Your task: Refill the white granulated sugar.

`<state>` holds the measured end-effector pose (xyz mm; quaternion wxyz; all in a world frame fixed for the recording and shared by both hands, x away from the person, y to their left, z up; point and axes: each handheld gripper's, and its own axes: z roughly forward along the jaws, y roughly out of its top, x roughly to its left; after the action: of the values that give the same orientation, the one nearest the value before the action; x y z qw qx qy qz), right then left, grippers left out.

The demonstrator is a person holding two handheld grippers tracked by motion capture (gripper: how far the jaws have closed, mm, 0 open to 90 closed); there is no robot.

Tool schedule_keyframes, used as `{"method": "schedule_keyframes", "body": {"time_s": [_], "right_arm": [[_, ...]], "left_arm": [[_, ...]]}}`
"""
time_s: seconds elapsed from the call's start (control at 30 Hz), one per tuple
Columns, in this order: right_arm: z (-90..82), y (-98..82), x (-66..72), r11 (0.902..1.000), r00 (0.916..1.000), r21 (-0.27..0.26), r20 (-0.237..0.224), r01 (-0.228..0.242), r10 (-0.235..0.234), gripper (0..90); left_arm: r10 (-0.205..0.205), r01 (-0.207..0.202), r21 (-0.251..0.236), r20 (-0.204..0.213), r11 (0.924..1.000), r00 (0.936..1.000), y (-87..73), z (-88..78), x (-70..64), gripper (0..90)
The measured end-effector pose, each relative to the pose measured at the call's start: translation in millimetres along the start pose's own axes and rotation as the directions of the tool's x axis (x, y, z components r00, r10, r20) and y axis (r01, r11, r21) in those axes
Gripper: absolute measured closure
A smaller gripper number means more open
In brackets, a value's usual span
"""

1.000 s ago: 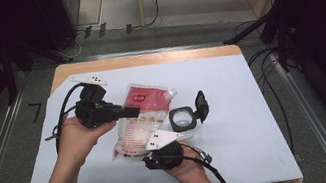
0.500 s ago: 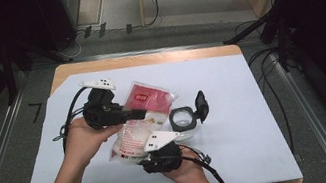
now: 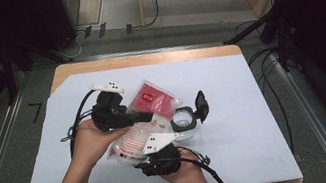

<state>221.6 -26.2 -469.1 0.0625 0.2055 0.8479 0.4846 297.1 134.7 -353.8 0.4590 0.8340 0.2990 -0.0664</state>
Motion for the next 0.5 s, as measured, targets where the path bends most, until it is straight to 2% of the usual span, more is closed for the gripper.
{"method": "schedule_keyframes", "body": {"time_s": [0.2, 0.27, 0.5], "right_arm": [[0.1, 0.0, 0.6, 0.9999, 0.9999, 0.007, -0.01, -0.012, 0.012, 58.9], [0.9, -0.2, 1.5, 0.9998, 0.9997, 0.009, -0.014, -0.018, 0.018, 58.9], [2.1, -0.7, 4.2, 0.9996, 0.9997, 0.018, -0.012, -0.022, 0.023, 58.7]], "left_arm": [[-0.035, 0.035, -0.007, 0.004, 0.9994, 0.9994, -2.7, 6.4, 3.5, 81.1], [-0.036, 0.036, -0.004, 0.004, 0.9994, 0.9994, -3.2, 9.4, 3.2, 80.7], [-0.047, 0.047, 0.035, -0.003, 0.9983, 0.9989, -2.0, 18.4, -0.4, 79.7]]}}
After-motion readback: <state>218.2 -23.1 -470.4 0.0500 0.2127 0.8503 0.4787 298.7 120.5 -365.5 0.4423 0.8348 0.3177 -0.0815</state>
